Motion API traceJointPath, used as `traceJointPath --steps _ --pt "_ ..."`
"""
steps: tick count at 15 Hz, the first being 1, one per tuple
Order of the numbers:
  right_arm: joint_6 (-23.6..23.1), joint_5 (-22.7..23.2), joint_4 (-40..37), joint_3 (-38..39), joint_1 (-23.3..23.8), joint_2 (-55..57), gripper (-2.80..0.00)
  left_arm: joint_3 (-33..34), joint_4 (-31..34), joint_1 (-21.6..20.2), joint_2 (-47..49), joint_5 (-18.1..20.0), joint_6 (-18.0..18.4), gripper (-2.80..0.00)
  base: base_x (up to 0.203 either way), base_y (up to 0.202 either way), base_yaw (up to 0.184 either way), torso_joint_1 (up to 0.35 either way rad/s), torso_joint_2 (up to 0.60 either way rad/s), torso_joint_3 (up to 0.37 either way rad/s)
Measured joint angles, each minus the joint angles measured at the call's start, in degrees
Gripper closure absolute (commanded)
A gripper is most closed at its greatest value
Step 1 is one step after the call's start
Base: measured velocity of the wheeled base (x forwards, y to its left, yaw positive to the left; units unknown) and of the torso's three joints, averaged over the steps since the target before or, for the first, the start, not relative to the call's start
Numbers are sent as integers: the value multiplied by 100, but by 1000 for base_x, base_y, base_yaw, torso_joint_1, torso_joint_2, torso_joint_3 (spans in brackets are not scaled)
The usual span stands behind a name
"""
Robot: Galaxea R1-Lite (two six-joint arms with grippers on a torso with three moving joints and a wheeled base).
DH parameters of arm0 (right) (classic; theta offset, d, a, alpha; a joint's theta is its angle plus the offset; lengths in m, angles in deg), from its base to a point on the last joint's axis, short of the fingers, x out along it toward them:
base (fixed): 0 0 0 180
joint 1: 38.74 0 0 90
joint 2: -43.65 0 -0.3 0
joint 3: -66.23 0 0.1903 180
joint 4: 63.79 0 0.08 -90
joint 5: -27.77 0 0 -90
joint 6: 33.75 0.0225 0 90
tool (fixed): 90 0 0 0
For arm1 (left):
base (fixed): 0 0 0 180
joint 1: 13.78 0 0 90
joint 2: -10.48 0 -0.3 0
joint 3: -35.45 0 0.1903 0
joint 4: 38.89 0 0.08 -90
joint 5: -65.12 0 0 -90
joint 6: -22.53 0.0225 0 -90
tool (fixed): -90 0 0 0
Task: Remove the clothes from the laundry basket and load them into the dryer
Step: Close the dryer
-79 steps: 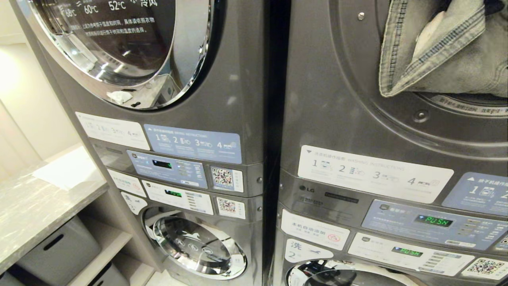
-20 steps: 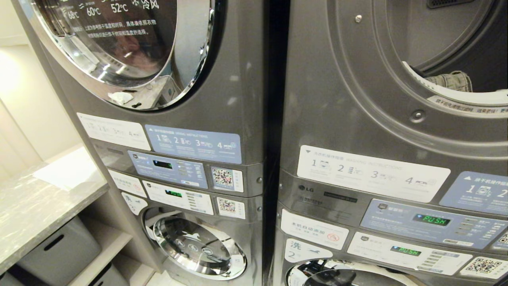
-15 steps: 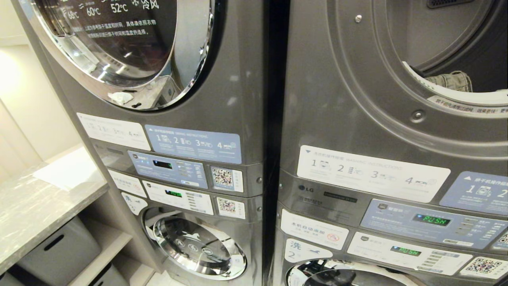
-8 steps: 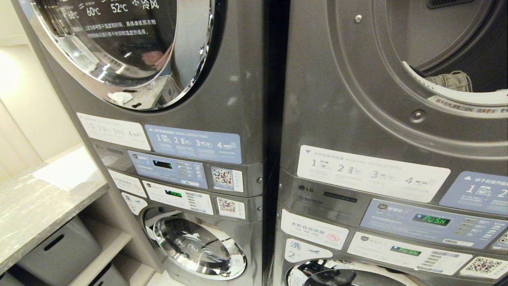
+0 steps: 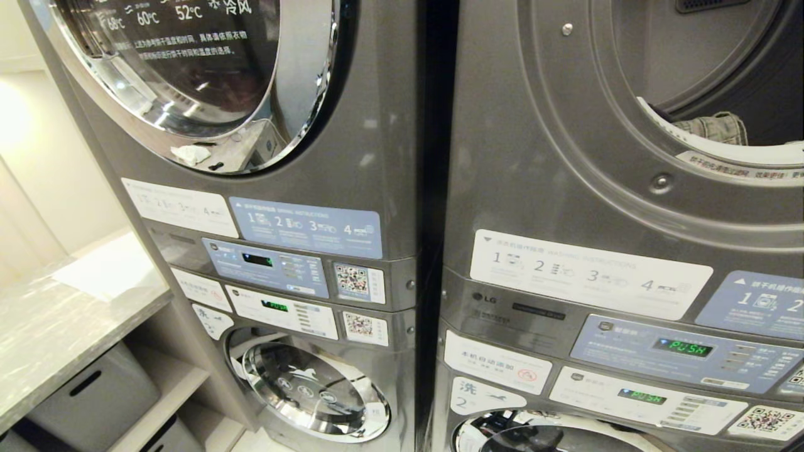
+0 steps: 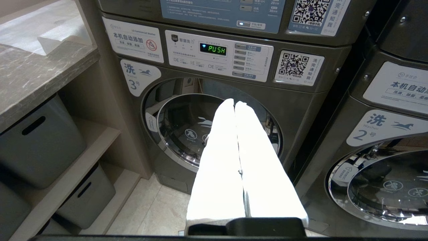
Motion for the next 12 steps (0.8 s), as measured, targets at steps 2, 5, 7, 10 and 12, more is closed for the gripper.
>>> traceJointPath --steps 2,5,7,10,12 --pt "-19 1 -2 0 0 0 0 -2 0 0 0 0 -1 0 -159 0 4 13 8 -2" --pt "-20 22 2 0 0 0 0 -6 0 0 0 0 1 0 -194 0 2 -11 -1 1" --pt "-16 15 -5 0 0 0 0 -6 -6 0 0 0 -1 0 -101 0 2 -12 -9 4" --pt "15 23 -7 0 0 0 0 -4 -8 0 0 0 -5 0 0 0 0 9 0 -1" --pt "0 56 -11 0 0 0 0 -4 -9 0 0 0 -6 0 0 0 0 0 0 0"
